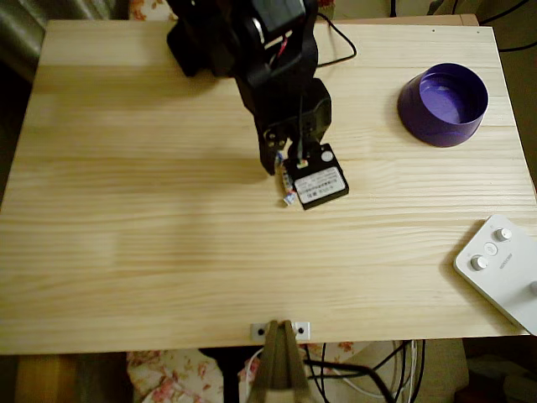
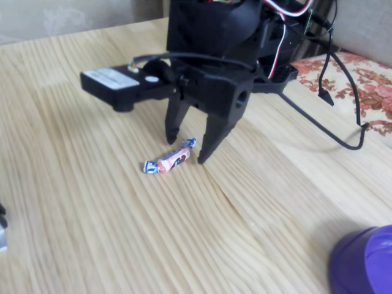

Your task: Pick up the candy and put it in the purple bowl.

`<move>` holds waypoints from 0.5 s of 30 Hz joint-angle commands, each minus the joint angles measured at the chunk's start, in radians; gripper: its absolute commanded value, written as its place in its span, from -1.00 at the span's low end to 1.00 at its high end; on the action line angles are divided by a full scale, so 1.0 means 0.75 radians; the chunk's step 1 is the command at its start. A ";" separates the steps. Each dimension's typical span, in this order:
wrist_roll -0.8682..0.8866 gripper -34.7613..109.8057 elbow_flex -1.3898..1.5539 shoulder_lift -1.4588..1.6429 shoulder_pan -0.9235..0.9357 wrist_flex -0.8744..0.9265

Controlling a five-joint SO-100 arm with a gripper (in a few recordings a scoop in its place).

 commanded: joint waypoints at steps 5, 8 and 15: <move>0.004 -0.16 -0.106 -0.037 -0.002 -0.090; 0.000 -0.18 -0.106 -0.065 -0.002 -0.127; -0.031 -0.45 -0.102 -0.088 0.002 -0.162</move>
